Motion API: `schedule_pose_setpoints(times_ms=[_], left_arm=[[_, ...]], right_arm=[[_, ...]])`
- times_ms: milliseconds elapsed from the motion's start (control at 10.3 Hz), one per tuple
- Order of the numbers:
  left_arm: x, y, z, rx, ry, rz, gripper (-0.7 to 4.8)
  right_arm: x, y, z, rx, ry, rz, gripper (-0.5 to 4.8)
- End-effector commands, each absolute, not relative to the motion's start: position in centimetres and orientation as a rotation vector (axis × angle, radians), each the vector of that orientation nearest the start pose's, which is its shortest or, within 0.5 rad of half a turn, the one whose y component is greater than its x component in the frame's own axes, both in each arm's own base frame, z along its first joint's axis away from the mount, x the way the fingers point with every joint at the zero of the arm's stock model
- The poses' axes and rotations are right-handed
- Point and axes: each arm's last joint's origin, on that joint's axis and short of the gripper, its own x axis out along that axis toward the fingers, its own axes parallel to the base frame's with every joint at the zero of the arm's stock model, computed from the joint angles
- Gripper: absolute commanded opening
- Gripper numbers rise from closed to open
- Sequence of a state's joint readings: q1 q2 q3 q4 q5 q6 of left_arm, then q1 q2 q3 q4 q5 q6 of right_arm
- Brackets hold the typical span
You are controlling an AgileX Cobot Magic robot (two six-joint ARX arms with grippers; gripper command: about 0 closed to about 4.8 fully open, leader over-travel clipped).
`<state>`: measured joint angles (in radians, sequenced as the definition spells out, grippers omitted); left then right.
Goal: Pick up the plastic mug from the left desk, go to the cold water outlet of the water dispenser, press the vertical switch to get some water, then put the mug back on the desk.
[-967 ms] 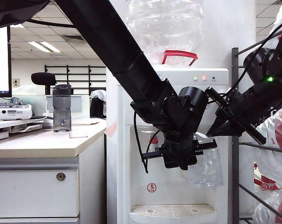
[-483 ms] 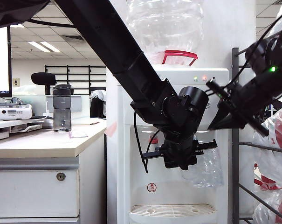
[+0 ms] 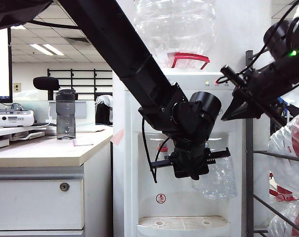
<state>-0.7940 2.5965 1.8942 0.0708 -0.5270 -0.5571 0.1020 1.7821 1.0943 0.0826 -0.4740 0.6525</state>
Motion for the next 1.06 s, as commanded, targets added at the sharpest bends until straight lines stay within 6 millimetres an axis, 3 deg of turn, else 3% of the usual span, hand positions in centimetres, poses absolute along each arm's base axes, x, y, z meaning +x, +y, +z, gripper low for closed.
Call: schedule_pose_setpoints(times_ms=[97, 1063], left_arm=[[39.79, -37.79, 8.15, -0.168, 0.539, -0.126, -0.07], [39.26, -37.37, 7.18, -0.103, 0.632, -0.110, -0.07]], right_arm=[[37.35, 5.12, 21.20, 0.714, 0.734, 0.362, -0.05], [37.13, 5.11, 22.03, 0.718, 0.723, 0.389, -0.05]])
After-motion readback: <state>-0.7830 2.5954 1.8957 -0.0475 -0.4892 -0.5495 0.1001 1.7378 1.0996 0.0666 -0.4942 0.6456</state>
